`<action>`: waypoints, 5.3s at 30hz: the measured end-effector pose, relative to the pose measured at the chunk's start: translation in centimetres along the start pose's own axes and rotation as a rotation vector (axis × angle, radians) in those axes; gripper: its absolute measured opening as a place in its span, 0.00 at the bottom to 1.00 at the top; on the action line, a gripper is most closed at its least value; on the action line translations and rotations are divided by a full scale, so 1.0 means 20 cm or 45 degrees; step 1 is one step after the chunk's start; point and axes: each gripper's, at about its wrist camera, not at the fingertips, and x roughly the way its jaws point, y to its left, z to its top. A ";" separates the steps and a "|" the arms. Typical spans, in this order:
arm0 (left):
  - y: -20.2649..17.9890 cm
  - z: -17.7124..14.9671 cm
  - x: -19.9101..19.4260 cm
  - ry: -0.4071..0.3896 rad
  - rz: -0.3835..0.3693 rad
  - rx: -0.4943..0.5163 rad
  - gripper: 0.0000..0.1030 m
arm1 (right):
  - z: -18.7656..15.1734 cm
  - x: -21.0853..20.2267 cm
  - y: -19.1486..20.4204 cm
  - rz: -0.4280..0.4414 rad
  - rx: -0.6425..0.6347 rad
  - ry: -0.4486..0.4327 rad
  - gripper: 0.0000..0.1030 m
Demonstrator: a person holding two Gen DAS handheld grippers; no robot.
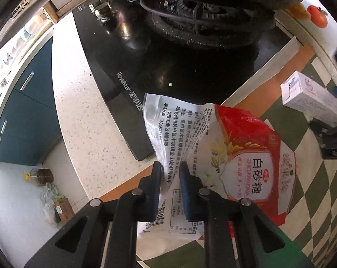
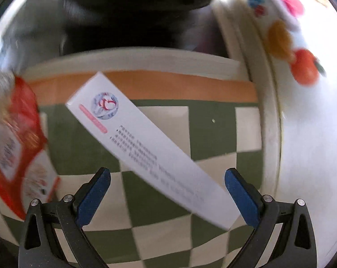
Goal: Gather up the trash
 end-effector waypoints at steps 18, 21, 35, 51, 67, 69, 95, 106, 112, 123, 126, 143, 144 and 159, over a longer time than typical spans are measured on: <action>0.37 -0.17 -0.57 -0.278 -0.031 -0.080 0.09 | -0.21 -0.53 0.00 0.363 0.378 -0.292 0.35; 0.62 -0.29 -0.65 -0.299 -0.005 -0.149 0.09 | -0.22 -0.69 0.20 0.496 0.410 -0.346 0.35; 1.96 -0.95 -0.11 -0.058 0.324 -0.575 0.09 | 0.18 -0.65 2.02 1.053 0.253 -0.190 0.35; 2.37 -1.29 2.18 0.461 -0.094 -0.804 0.40 | 0.80 1.23 3.36 0.956 0.149 0.394 0.37; 2.39 -1.32 1.57 0.214 0.053 -0.772 0.96 | 0.74 0.55 3.08 0.653 0.103 0.069 1.00; 2.36 -1.34 1.40 0.184 0.062 -0.773 0.96 | 0.67 0.34 3.00 0.594 0.100 0.001 1.00; 1.84 -1.72 -0.71 -0.287 0.033 -0.762 0.96 | -0.56 -1.75 1.94 0.755 0.151 -0.581 1.00; 1.56 -1.97 -1.10 -0.385 -0.061 -0.823 1.00 | -0.97 -1.97 1.80 0.863 0.010 -0.649 1.00; 1.52 -2.04 -1.20 -0.415 -0.041 -0.831 1.00 | -1.09 -2.04 1.77 0.885 -0.023 -0.664 1.00; 1.54 -2.09 -1.26 -0.409 -0.012 -0.795 1.00 | -1.10 -2.11 1.79 0.917 -0.025 -0.672 1.00; 1.55 -2.10 -1.27 -0.418 -0.002 -0.789 1.00 | -1.10 -2.12 1.80 0.922 -0.022 -0.682 1.00; 1.55 -2.11 -1.27 -0.407 -0.049 -0.767 1.00 | -1.10 -2.13 1.80 0.925 -0.022 -0.666 1.00; 1.55 -2.11 -1.27 -0.407 -0.055 -0.767 1.00 | -1.10 -2.13 1.80 0.927 -0.023 -0.665 1.00; 1.54 -2.13 -1.30 -0.417 -0.088 -0.752 1.00 | -1.12 -2.11 1.80 0.956 -0.015 -0.652 1.00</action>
